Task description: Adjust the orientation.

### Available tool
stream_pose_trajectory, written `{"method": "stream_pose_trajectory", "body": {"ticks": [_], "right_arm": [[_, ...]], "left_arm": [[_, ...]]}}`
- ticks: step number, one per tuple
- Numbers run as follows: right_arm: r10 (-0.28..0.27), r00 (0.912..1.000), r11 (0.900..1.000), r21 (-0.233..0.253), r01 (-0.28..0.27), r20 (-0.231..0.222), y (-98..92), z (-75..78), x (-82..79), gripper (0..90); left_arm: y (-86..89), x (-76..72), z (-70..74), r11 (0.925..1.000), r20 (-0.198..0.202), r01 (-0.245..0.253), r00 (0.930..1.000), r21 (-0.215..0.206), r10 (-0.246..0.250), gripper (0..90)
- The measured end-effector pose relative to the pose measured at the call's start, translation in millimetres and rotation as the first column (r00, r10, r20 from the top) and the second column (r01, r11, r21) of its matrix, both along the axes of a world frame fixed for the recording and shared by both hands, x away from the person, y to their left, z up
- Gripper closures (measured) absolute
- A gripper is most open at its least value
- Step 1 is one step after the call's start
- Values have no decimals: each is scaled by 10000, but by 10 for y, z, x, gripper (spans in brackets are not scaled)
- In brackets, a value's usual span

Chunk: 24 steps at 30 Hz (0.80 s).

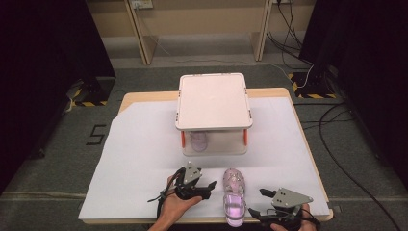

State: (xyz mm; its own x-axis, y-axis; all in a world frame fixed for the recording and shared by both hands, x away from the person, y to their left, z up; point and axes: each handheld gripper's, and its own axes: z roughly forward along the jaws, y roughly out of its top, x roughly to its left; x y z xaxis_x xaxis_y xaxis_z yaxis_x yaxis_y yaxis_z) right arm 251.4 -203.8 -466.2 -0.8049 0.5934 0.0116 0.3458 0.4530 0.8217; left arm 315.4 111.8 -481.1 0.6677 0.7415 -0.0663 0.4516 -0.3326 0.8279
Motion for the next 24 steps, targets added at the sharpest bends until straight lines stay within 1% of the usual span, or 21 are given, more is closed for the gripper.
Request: {"method": "stream_pose_trajectory", "body": {"ticks": [3,6,10,13,14,18,19,24], "right_arm": [[-61,9999,9998,206,58,154,2,22,-11,264],[-77,9996,9994,351,68,263,19,35,-21,264],[-200,9987,9982,572,174,458,41,62,-30,264],[-160,9980,9975,691,118,617,65,75,-35,259],[-160,9980,9975,691,118,617,65,75,-35,259],[-232,9974,9968,776,178,689,114,99,-48,255],[-144,9969,9970,764,85,776,122,102,-42,255],[-59,9964,9976,696,0,842,182,117,-34,255]], "left_arm": [[130,-61,48,9998,82,-117,9999,-132,118,272],[253,-115,67,9994,74,-260,9996,-227,262,271],[395,-177,64,9987,60,-438,9990,-275,440,269],[521,-232,47,9977,31,-627,9980,-252,628,267],[521,-232,47,9977,31,-627,9980,-252,628,267],[613,-287,26,9966,-38,-783,9969,-274,782,263],[628,-302,22,9963,-70,-802,9968,-314,800,262],[701,-366,20,9952,-84,-921,9957,-316,919,241]]}}
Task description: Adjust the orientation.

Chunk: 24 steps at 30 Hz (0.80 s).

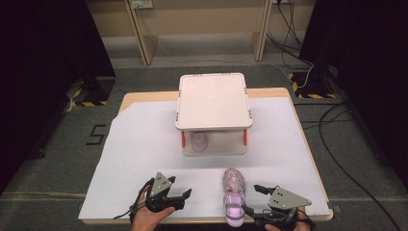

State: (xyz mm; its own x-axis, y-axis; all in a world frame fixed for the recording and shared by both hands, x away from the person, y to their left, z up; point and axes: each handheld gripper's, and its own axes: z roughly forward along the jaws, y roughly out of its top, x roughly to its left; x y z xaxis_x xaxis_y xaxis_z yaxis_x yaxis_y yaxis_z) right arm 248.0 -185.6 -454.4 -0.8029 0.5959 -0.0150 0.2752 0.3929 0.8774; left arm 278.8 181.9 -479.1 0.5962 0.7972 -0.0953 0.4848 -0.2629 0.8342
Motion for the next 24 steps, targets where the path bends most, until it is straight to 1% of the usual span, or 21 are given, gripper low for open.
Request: {"method": "stream_pose_trajectory", "body": {"ticks": [2,5,6,12,18,19,21,22,24], "right_arm": [[63,9999,10000,-75,-63,91,23,7,13,255],[98,9999,9999,-135,-97,129,66,14,17,256],[173,9996,9995,-250,-168,205,77,16,24,256],[335,9991,9984,-461,-322,265,160,9,59,260],[496,9985,9964,-693,-480,213,232,-13,72,269],[459,9985,9952,-879,-433,282,252,-19,75,272],[485,9983,9949,-900,-455,321,260,-24,83,273],[438,9988,9949,-922,-414,241,266,-28,85,274],[441,9987,9946,-948,-416,246,276,-39,97,276]], "left_arm": [[28,-28,-3,10000,-71,-58,10000,15,58,221],[69,-71,-23,10000,-138,-80,9999,3,80,222],[83,-88,-31,9999,-191,-104,9998,-4,103,221],[137,-148,-57,9997,-212,-244,9995,-59,242,220],[151,-205,-85,9996,-239,-215,9995,184,220,218],[149,-211,-86,9995,-193,-199,9996,232,204,218],[141,-224,-89,9994,-128,-162,9998,307,166,218],[136,-229,-92,9992,-89,-154,9998,362,158,218],[128,-236,-101,9991,-90,-143,9999,399,147,218]]}}
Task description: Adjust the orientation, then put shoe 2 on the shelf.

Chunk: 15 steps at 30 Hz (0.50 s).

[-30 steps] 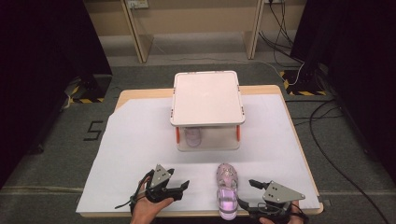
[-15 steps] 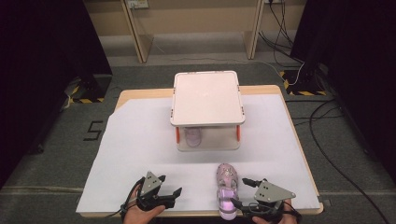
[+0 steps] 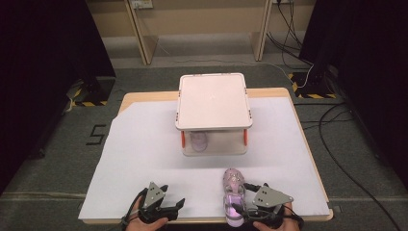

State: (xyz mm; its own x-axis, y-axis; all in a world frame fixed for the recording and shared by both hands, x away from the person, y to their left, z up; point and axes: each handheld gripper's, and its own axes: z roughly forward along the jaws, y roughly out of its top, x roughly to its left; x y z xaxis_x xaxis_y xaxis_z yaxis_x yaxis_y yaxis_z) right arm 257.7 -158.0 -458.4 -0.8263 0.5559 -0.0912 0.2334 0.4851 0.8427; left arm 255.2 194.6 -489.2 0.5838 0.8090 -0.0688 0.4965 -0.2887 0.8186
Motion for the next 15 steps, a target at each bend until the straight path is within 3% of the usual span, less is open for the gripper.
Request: {"method": "stream_pose_trajectory", "body": {"ticks": [7,15], "right_arm": [[-85,10000,9994,-349,85,23,39,-27,49,322],[-80,9998,9925,-1220,99,163,133,-39,77,370]], "left_arm": [[5,-3,-8,10000,-33,25,10000,10,-25,218],[-4,-11,-27,10000,-46,38,10000,55,-38,218]]}}
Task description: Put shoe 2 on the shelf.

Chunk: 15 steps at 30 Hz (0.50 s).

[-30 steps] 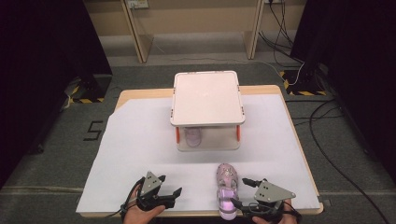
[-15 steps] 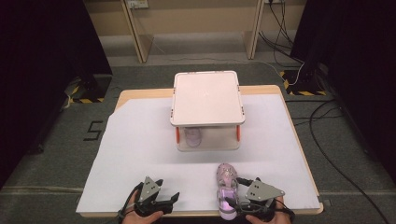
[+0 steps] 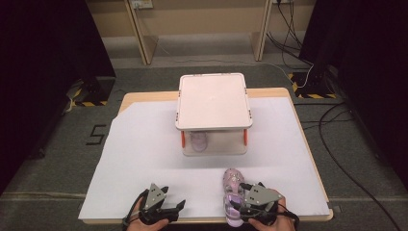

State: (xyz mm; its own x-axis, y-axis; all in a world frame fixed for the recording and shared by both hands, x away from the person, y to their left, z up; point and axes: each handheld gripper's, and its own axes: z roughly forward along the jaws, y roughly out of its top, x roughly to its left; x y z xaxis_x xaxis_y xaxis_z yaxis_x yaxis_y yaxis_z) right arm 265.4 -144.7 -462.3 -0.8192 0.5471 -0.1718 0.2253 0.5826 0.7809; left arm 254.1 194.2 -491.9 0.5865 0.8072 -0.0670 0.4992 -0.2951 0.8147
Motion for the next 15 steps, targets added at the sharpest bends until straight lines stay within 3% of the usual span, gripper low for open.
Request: {"method": "stream_pose_trajectory", "body": {"ticks": [4,9,11,15], "right_arm": [[-62,10000,9993,-376,60,-52,20,-35,70,461],[-202,9998,9991,-380,198,-95,36,-41,109,536],[-210,9996,9986,-475,219,188,55,-28,122,659],[-402,9976,9973,-599,435,558,58,-1,126,763]], "left_arm": [[-4,5,-3,10000,-11,32,10000,-3,-32,218],[-7,-1,-7,10000,-15,51,10000,58,-51,218],[-1,-1,-15,10000,-50,27,10000,57,-27,218],[4,7,-21,10000,-54,16,10000,43,-16,218]]}}
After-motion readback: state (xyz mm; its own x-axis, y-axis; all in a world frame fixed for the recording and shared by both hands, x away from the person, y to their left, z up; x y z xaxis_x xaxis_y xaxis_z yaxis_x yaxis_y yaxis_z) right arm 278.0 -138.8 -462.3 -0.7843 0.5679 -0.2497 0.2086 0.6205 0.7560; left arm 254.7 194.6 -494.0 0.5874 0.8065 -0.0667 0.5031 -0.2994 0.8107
